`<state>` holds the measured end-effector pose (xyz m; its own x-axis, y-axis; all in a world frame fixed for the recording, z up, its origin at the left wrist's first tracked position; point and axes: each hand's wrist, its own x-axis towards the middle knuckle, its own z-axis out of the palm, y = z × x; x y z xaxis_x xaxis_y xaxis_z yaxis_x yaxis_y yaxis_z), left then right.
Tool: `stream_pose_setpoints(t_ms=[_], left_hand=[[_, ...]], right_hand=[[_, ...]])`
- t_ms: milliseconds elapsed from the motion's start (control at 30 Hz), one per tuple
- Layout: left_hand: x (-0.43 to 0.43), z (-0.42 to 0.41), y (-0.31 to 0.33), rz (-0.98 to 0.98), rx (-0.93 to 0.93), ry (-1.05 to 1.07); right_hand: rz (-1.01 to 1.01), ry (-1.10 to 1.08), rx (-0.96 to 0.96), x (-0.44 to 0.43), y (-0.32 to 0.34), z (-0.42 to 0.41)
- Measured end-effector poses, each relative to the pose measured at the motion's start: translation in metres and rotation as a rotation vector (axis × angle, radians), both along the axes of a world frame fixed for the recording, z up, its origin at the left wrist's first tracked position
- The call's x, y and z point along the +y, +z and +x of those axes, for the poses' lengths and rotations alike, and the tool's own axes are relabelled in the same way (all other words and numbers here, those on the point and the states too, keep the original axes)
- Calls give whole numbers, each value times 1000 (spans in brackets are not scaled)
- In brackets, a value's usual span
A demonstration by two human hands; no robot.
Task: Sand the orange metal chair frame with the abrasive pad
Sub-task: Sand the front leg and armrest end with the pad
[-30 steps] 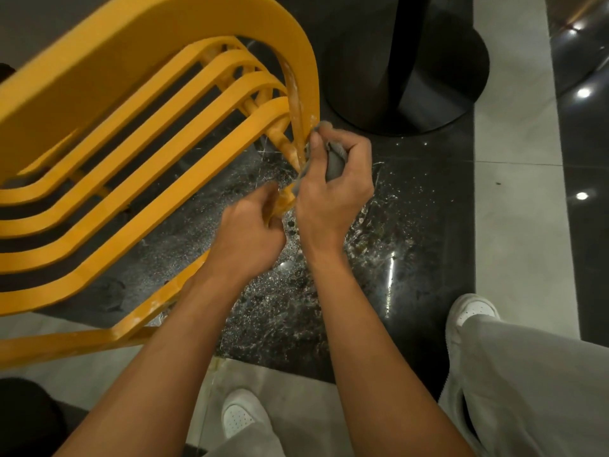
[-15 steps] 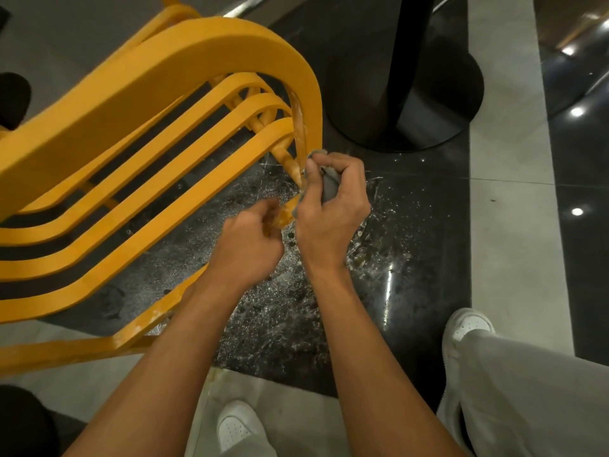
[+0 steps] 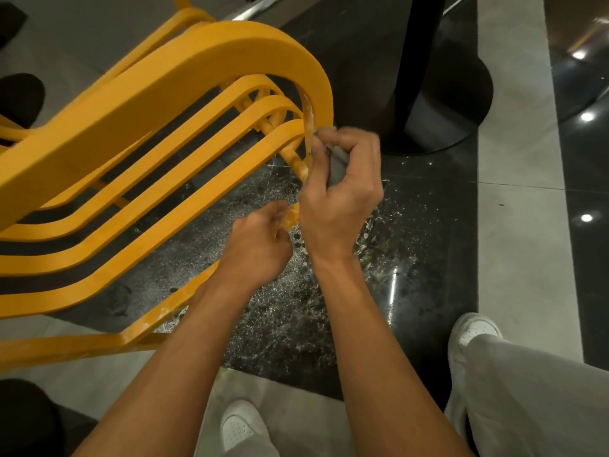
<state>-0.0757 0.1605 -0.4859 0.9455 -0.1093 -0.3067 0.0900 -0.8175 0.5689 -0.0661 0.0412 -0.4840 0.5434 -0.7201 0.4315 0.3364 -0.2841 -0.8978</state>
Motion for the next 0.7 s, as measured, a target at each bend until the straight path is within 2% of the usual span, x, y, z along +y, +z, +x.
stream_pose_setpoints(t_ms=[167,300,400,567,700], left_hand=[[-2,-1,2,-79,33,66],[-3,1,2,-48,16,49],[-4,-1,0,12,-20,-5],[-1,-2,-2,18,-4,17],[-1,-2,-2,-77,15,82]], right_hand=[[-39,4,-92,-8,14,9],[14,47,17,-1,-16,-3],[50,24,51,3,-12,-5],[35,-16,-129,-11,32,13],[-1,43,-94,-15,9,10]])
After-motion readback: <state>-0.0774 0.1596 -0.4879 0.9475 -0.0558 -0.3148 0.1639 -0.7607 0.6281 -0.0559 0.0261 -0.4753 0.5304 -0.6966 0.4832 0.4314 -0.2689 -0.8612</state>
